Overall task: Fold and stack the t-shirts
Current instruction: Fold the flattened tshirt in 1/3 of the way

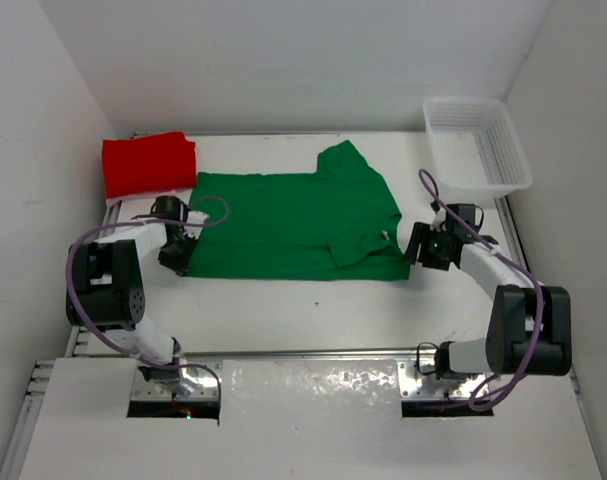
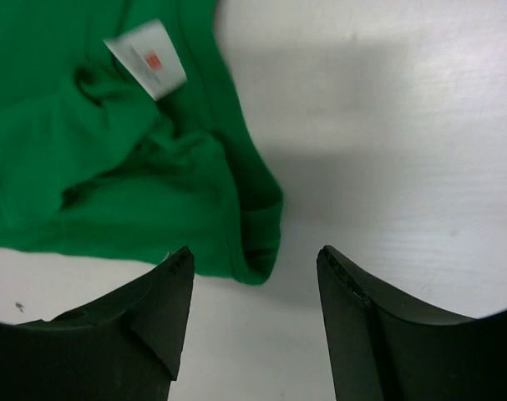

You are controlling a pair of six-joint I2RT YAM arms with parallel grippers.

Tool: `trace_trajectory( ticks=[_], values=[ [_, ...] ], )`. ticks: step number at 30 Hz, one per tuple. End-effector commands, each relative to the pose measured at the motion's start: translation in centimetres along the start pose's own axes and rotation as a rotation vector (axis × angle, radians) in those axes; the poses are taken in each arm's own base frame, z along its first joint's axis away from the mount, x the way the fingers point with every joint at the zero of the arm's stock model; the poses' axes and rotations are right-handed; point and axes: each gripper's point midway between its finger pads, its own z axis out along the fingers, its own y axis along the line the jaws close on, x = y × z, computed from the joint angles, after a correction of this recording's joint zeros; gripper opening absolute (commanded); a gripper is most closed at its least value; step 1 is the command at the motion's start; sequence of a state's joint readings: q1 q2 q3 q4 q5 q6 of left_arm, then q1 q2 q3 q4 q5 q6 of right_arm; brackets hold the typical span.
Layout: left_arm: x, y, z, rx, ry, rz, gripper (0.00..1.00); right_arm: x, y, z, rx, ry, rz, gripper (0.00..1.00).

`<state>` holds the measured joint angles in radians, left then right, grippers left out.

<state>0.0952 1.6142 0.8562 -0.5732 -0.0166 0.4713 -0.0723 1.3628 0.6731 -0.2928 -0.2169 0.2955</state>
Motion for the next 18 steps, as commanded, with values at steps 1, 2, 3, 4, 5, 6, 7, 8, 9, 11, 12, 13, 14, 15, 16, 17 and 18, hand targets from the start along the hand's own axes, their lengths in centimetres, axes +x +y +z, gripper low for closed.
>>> trace_trajectory(
  ticks=[1,2,3,4,5,6,7,8,9,11,12,13,14,15,16,17,18],
  values=[
    [1.5,0.6,0.8,-0.030,0.051,0.015,0.00,2.5,0.9,0.8,-0.059,0.058,0.051,0.60],
    [1.5,0.6,0.8,-0.031,0.053,0.015,0.00,2.7,0.8,1.1,-0.052,0.070,0.056,0.61],
    [1.5,0.6,0.8,-0.032,0.052,0.014,0.00,3.2,0.5,1.5,-0.044,0.093,0.064,0.61],
    [1.4,0.7,0.8,-0.035,0.051,0.014,0.00,3.2,0.4,1.8,-0.041,0.093,0.069,0.61],
    [1.4,0.7,0.8,-0.036,0.049,0.012,0.00,3.2,0.5,2.1,-0.046,0.097,0.084,0.61],
    [1.4,0.7,0.7,-0.038,0.049,0.010,0.00,3.2,0.8,2.4,-0.064,0.099,0.092,0.60],
    [1.2,0.8,0.6,-0.041,0.042,0.009,0.00,3.4,1.3,2.9,-0.097,0.111,0.104,0.59],
    [1.2,0.8,0.6,-0.042,0.041,0.007,0.00,3.4,1.7,3.1,-0.110,0.115,0.114,0.57],
    [1.1,0.8,0.5,-0.041,0.037,0.005,0.00,3.6,1.8,3.2,-0.111,0.120,0.119,0.46],
    [0.9,0.9,0.4,-0.049,0.030,0.003,0.00,4.0,1.8,3.5,-0.112,0.128,0.138,0.31],
    [0.9,1.0,0.2,-0.054,0.026,0.005,0.00,4.3,1.9,3.5,-0.118,0.134,0.145,0.15],
    [1.0,1.1,0.1,-0.063,0.030,0.005,0.00,4.5,2.0,3.3,-0.119,0.140,0.158,0.08],
    [1.1,1.3,-0.2,-0.072,0.031,0.011,0.00,4.9,1.8,3.2,-0.108,0.149,0.164,0.02],
    [1.4,1.4,-0.4,-0.080,0.036,0.014,0.00,5.1,1.6,3.0,-0.091,0.156,0.167,0.00],
    [1.9,1.6,-0.5,-0.097,0.051,0.020,0.00,5.7,0.9,2.4,-0.044,0.171,0.173,0.00],
    [2.4,1.6,-0.8,-0.102,0.066,0.033,0.00,6.1,0.6,2.1,-0.022,0.182,0.175,0.00],
    [2.8,1.7,-1.2,-0.114,0.070,0.041,0.00,7.2,0.3,1.5,0.000,0.217,0.187,0.00]
  ],
)
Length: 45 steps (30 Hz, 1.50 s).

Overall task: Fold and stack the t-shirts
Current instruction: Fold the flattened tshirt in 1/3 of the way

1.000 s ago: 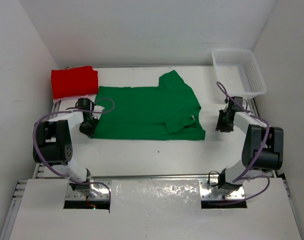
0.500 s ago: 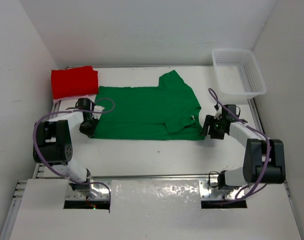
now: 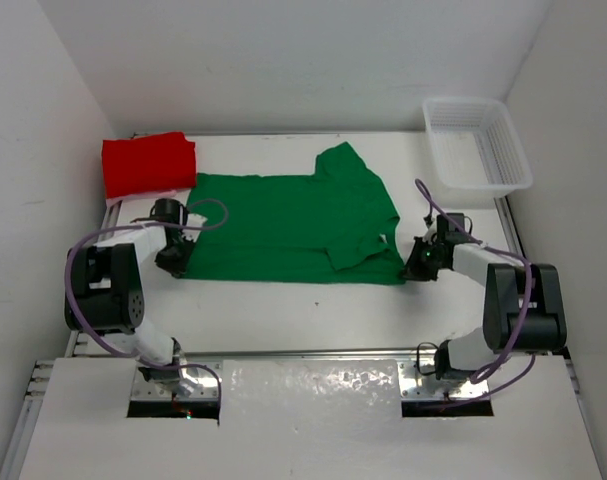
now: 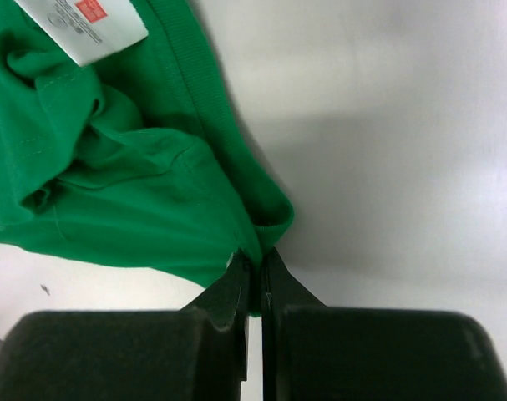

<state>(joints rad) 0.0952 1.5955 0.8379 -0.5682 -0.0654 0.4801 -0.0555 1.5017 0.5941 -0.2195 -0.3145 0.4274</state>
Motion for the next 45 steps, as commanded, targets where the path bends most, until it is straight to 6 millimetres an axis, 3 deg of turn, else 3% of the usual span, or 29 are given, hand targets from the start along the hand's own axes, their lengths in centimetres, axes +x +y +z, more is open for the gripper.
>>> trace_trajectory(
  ticks=[1,8,10,11,12,14,16,17,18,19,20,21,23,24,25,26,27,28,30,31,32,34,37,38,41,45],
  values=[
    [2.7,1.1,-1.2,-0.079,0.069,0.040,0.00,2.5,-1.2,-1.4,0.084,0.054,0.040,0.00],
    [7.5,0.1,-3.1,-0.070,0.175,0.104,0.00,8.2,-2.6,-3.3,0.150,0.111,0.084,0.03],
    [8.4,-0.1,-3.1,-0.062,0.202,0.114,0.10,9.2,-2.2,-3.4,0.127,0.126,0.092,0.22],
    [8.9,-0.3,-3.1,-0.058,0.219,0.120,0.18,9.7,-2.2,-3.4,0.119,0.141,0.095,0.45],
    [9.2,-0.3,-3.1,-0.057,0.234,0.126,0.34,10.1,-2.1,-3.7,0.122,0.160,0.102,0.50],
    [9.7,0.4,-3.5,-0.091,0.270,0.140,0.42,8.9,-2.3,-4.3,0.144,0.137,0.093,0.58],
    [8.5,2.3,-4.8,-0.169,0.268,0.144,0.47,7.8,-2.8,-5.3,0.189,0.111,0.088,0.61],
    [7.9,3.0,-5.7,-0.199,0.266,0.141,0.51,5.4,-2.5,-6.3,0.199,0.053,0.075,0.61],
    [5.2,4.8,-7.5,-0.260,0.200,0.122,0.53,4.2,-2.4,-7.0,0.216,0.021,0.061,0.61],
    [4.1,5.7,-8.8,-0.297,0.183,0.109,0.57,2.0,-2.2,-8.6,0.249,-0.045,0.026,0.60],
    [2.5,6.5,-10.0,-0.318,0.139,0.093,0.58,0.9,-2.0,-9.4,0.259,-0.074,0.003,0.59],
    [-0.9,8.1,-12.7,-0.363,0.035,0.064,0.58,-0.1,-1.8,-10.2,0.268,-0.101,-0.019,0.55],
    [-4.5,8.2,-15.0,-0.335,-0.093,0.029,0.58,-2.0,-0.1,-11.3,0.205,-0.147,-0.087,0.44],
    [-8.5,6.8,-17.3,-0.252,-0.245,0.056,0.58,-2.7,1.2,-11.3,0.148,-0.163,-0.115,0.35],
    [-9.8,5.6,-18.1,-0.202,-0.297,0.082,0.58,-2.5,3.5,-11.0,0.062,-0.143,-0.141,0.25],
    [-11.6,4.4,-19.2,-0.171,-0.354,0.112,0.59,-2.1,4.8,-10.7,0.040,-0.126,-0.159,0.24],
    [-12.1,4.1,-19.1,-0.157,-0.367,0.108,0.59,-1.7,5.8,-10.3,0.030,-0.114,-0.171,0.24],
    [-12.5,4.1,-18.3,-0.154,-0.362,0.080,0.59,-0.2,7.6,-9.2,0.012,-0.073,-0.175,0.16],
    [-11.8,4.3,-16.5,-0.168,-0.312,0.048,0.59,1.5,9.0,-7.9,-0.010,-0.037,-0.173,0.10],
    [-11.5,4.1,-15.5,-0.159,-0.293,0.035,0.58,3.6,9.4,-6.8,-0.016,0.007,-0.175,0.07],
    [-10.4,3.3,-13.5,-0.127,-0.240,0.037,0.56,3.9,9.6,-6.0,-0.024,0.003,-0.177,0.03],
    [-9.8,1.6,-11.9,-0.050,-0.237,0.035,0.54,5.8,9.4,-4.7,-0.036,0.047,-0.159,0.00],
    [-9.3,-4.2,-10.6,0.092,-0.261,0.137,0.53,6.3,11.0,-3.6,-0.099,0.051,-0.175,0.00],
    [-9.4,-5.2,-10.6,0.100,-0.271,0.167,0.53,6.2,11.6,-3.4,-0.110,0.048,-0.183,0.00],
    [-8.7,-7.6,-9.6,0.120,-0.262,0.219,0.53,6.6,11.9,-2.5,-0.084,0.074,-0.218,0.00],
    [-6.0,-7.6,-6.7,0.103,-0.147,0.214,0.51,7.1,10.9,-1.1,-0.042,0.093,-0.216,0.00]
  ],
)
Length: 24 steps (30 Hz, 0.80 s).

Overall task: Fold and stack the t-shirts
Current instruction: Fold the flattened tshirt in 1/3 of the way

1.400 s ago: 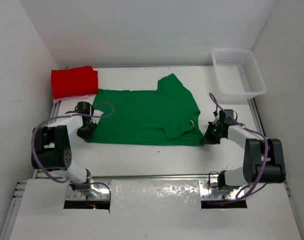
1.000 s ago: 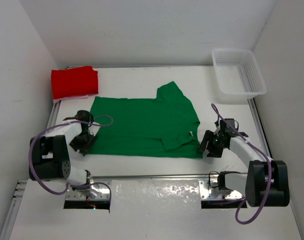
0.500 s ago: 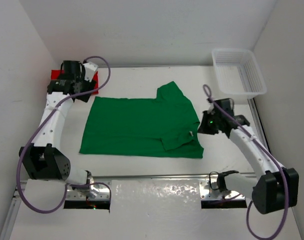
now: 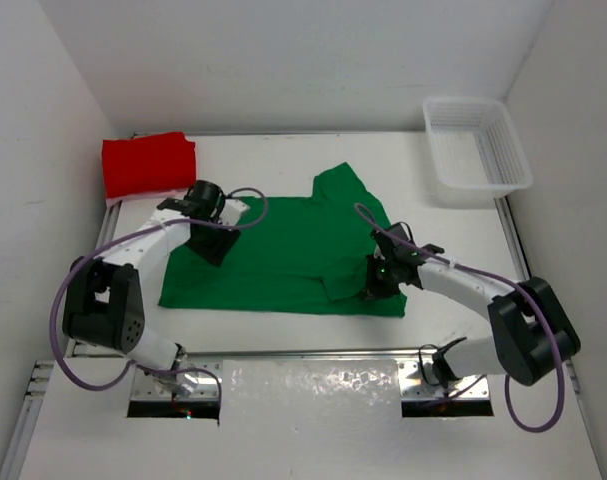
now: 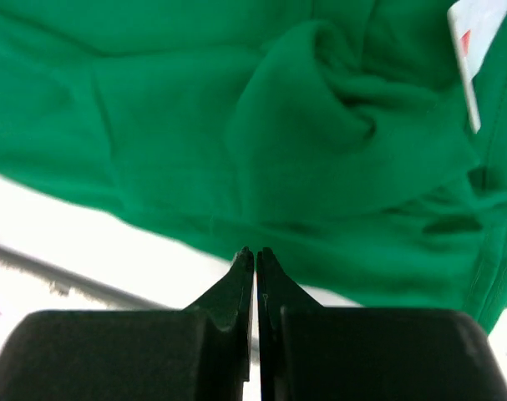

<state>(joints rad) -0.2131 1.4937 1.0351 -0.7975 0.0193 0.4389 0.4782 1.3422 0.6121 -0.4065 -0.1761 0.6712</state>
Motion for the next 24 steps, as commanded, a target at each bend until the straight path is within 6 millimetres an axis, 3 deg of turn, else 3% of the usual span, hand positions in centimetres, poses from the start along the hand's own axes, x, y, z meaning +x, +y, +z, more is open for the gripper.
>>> trace_trajectory(
  ticks=[1,5,13,19,21,24],
  values=[
    [2.0,0.7,1.4,-0.048,0.048,-0.036,0.51,-2.2,0.3,0.9,0.015,-0.062,0.001,0.00],
    [4.9,1.3,2.9,-0.108,0.151,-0.018,0.49,-2.7,-0.3,1.7,0.057,-0.041,-0.031,0.00],
    [6.8,1.5,4.4,-0.136,0.204,-0.001,0.50,-7.2,1.8,1.7,0.045,-0.095,-0.083,0.00],
    [8.1,1.6,5.3,-0.151,0.241,0.013,0.50,-9.1,1.3,3.5,0.109,-0.078,-0.122,0.00],
    [8.0,1.7,5.3,-0.154,0.237,0.013,0.50,-11.0,0.8,4.2,0.142,-0.107,-0.121,0.00],
    [7.6,1.9,5.0,-0.161,0.229,0.015,0.50,-15.7,1.5,4.1,0.155,-0.205,-0.131,0.00]
  ],
)
